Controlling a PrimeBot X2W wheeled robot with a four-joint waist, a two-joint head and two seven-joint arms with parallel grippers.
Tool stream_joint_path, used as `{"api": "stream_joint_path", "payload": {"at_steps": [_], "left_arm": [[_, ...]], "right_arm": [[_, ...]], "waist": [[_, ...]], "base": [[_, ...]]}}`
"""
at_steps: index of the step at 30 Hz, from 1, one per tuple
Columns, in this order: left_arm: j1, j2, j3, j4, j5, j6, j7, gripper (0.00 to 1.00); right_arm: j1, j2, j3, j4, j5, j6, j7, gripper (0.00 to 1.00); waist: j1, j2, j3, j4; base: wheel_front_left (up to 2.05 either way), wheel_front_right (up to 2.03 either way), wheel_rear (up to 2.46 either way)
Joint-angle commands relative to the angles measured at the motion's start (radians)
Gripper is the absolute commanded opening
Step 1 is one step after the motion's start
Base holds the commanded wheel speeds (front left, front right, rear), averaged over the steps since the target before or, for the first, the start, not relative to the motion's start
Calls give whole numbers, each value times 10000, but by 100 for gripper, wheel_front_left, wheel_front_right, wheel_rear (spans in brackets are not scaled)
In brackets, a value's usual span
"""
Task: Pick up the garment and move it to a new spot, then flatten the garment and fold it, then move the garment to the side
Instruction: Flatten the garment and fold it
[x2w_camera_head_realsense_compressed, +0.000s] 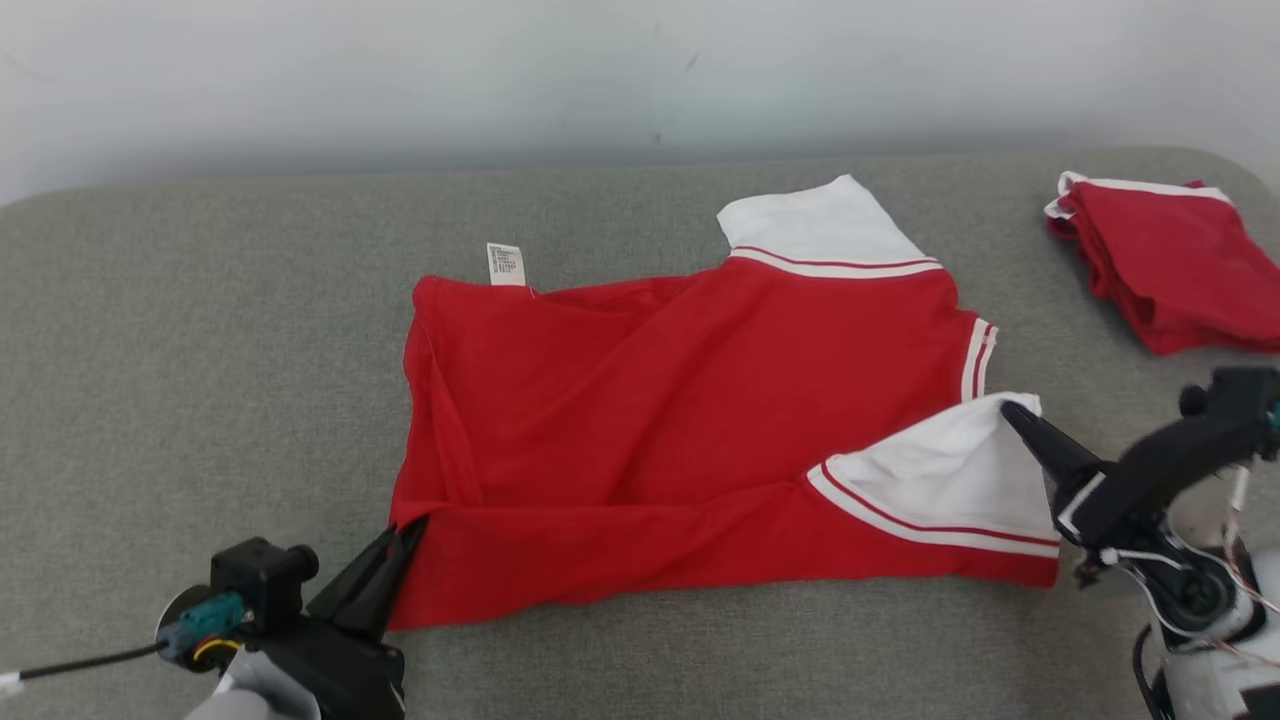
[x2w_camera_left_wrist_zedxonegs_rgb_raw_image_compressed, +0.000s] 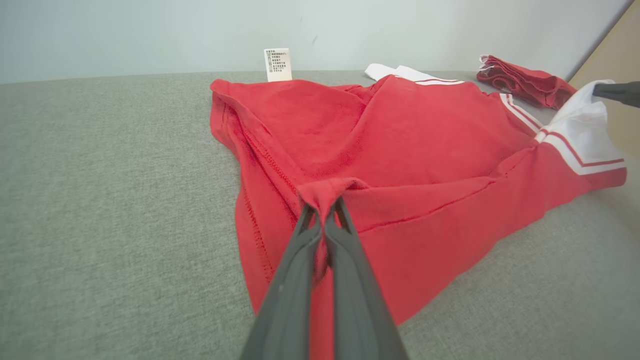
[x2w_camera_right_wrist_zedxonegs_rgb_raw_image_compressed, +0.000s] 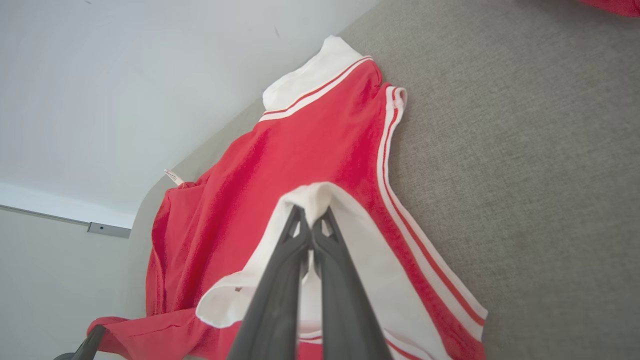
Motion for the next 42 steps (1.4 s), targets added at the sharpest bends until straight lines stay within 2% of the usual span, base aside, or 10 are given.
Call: {"api": "stream_joint_path", "payload": {"at_steps": [1,6,11,12,13,14,19,24,34,42], "left_arm": [[-117,-59,-21,76,-81,11,-30,0],[-889,-340,-321,937,-325,11,-30,0],[-1168,-642,-175,1547,-271,11,-30,0],[-1171,-699,-115,1649,-184,11,-30,23],[-1164,-760,60,1726,-91,11,-32,45],[-1072,-827,202,1788,-52,11,-30,100],[-216,-1126,1822,1453,636,11,-32,100],[774,-1314,2603,761,1294,11,-30,100],[1951,-1907,3247,650,2218,11,-30,100],[2056,-2218,3380,1300,2327,11,-30,100]], "right_arm": [[-89,-23,58,97,-97,12,-71,0],[-1094,-228,906,1315,-606,12,-906,0],[-1597,-270,1406,2260,-675,12,-1946,0],[-1662,-288,1490,2370,-672,12,-2164,34],[-1713,-297,1602,2485,-671,12,-2387,78],[-1711,-310,1713,2570,-650,12,-2602,100],[-1177,-723,2508,2334,-1018,12,-4127,100],[-286,-1229,2918,1763,-1351,12,-4972,100],[1170,-1373,3038,1354,-2214,12,-5624,100],[1579,-958,2760,1572,-2733,12,-5688,100]], "waist": [[-2,-1,140,85],[-2,-1,387,122],[-2,-1,439,94],[-2,-1,416,75],[-2,-1,380,48],[-2,-1,338,21],[-2,-1,64,-20],[-2,-1,-60,22],[-2,-1,28,-73],[-2,-1,174,-208]], "base": [[0,0,0],[0,0,0],[0,0,0],[0,0,0],[0,0,0],[0,0,0],[0,0,0],[0,0,0],[0,0,0],[0,0,0]]}}
